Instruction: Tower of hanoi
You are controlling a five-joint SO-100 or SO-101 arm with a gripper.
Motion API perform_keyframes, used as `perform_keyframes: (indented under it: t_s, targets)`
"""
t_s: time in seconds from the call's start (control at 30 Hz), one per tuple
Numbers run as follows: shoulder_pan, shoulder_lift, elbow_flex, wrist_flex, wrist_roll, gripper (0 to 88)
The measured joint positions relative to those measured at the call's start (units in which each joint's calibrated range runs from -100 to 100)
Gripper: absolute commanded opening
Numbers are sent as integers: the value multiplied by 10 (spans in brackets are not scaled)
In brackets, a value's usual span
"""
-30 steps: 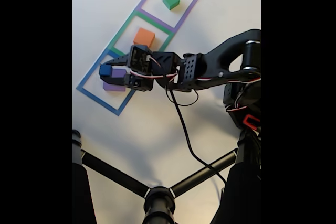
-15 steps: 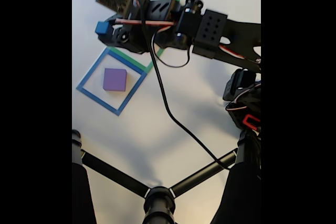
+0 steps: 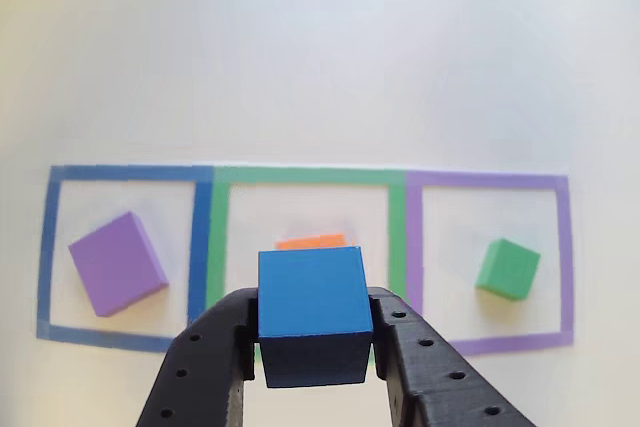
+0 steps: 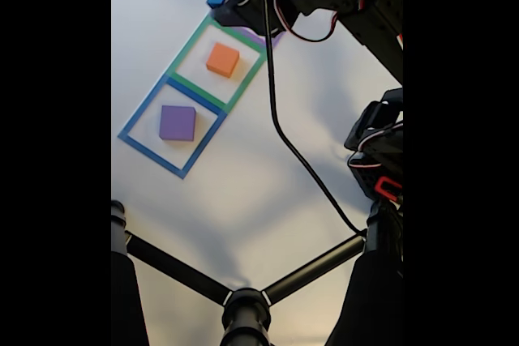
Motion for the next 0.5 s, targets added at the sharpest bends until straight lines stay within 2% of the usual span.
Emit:
perform_keyframes:
  t_s: [0.5]
  targets:
    - [168, -24, -3, 59, 0, 13]
